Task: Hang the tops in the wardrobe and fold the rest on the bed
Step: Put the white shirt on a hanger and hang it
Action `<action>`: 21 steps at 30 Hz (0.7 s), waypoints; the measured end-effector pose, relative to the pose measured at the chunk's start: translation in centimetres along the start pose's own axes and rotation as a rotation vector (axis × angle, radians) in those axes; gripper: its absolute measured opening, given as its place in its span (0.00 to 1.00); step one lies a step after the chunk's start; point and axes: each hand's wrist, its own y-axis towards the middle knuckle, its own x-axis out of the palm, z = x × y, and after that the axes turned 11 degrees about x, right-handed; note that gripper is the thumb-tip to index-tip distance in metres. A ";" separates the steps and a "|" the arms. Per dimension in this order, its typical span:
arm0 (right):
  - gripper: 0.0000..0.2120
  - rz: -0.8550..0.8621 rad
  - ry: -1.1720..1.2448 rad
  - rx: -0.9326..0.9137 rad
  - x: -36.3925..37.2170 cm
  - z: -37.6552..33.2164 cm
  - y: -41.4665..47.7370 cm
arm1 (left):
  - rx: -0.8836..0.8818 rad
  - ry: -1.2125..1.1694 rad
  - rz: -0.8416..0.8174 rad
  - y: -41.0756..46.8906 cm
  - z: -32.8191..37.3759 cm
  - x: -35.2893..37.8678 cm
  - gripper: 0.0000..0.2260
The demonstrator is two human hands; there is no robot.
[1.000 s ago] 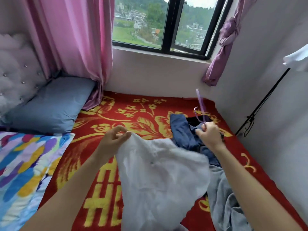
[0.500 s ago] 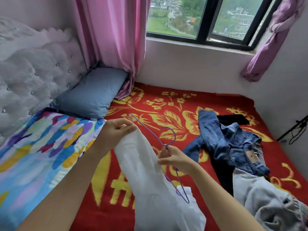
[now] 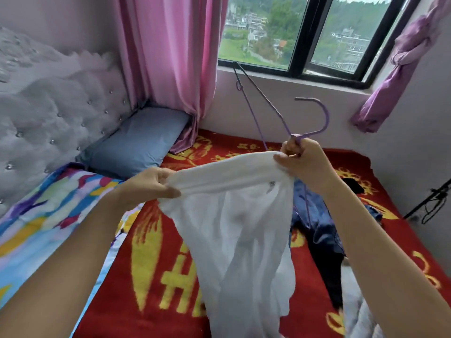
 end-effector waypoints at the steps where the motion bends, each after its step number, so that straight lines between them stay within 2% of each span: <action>1: 0.23 0.043 0.006 0.002 -0.5 -0.3 -0.1 | -0.006 -0.144 0.034 0.1 -0.9 0.2 0.29; 2: 0.23 0.074 0.009 0.007 -0.9 -0.3 -0.1 | -0.027 -0.300 0.060 0.1 -1.9 0.9 0.32; 3: 0.23 0.092 -0.003 0.007 -1.1 -0.3 -0.1 | -0.071 -0.468 0.049 0.3 -2.8 2.0 0.29; 5: 0.23 0.106 -0.081 0.001 -1.1 0.5 -0.1 | -0.159 -0.726 0.040 0.5 -3.8 4.7 0.16; 7: 0.23 0.128 -0.171 0.010 -1.3 2.0 0.0 | -0.251 -0.746 0.047 0.6 -4.1 6.3 0.15; 9: 0.24 0.135 -0.249 0.054 -1.7 4.1 0.1 | -0.350 -0.728 0.013 0.5 -3.6 6.2 0.22; 11: 0.24 0.137 -0.310 0.113 -2.1 6.1 -0.2 | -0.400 -0.589 -0.101 0.4 -2.7 5.7 0.37; 12: 0.24 0.137 -0.330 0.141 -2.2 7.0 -0.4 | -0.396 -0.419 -0.150 0.4 -2.2 5.6 0.40; 14: 0.24 0.142 -0.327 0.215 -2.4 8.7 -0.6 | -0.298 -0.100 -0.134 0.5 -1.5 6.0 0.42; 16: 0.23 0.139 -0.313 0.285 -2.5 10.0 -0.6 | -0.120 0.056 -0.068 0.6 -1.2 6.4 0.35; 19: 0.24 0.105 -0.472 0.310 -2.8 11.7 -1.0 | 0.052 0.296 0.151 0.9 -0.7 6.6 0.13; 21: 0.24 0.083 -0.474 0.302 -3.0 11.9 -1.6 | 0.104 0.492 0.262 1.3 -0.3 6.6 0.10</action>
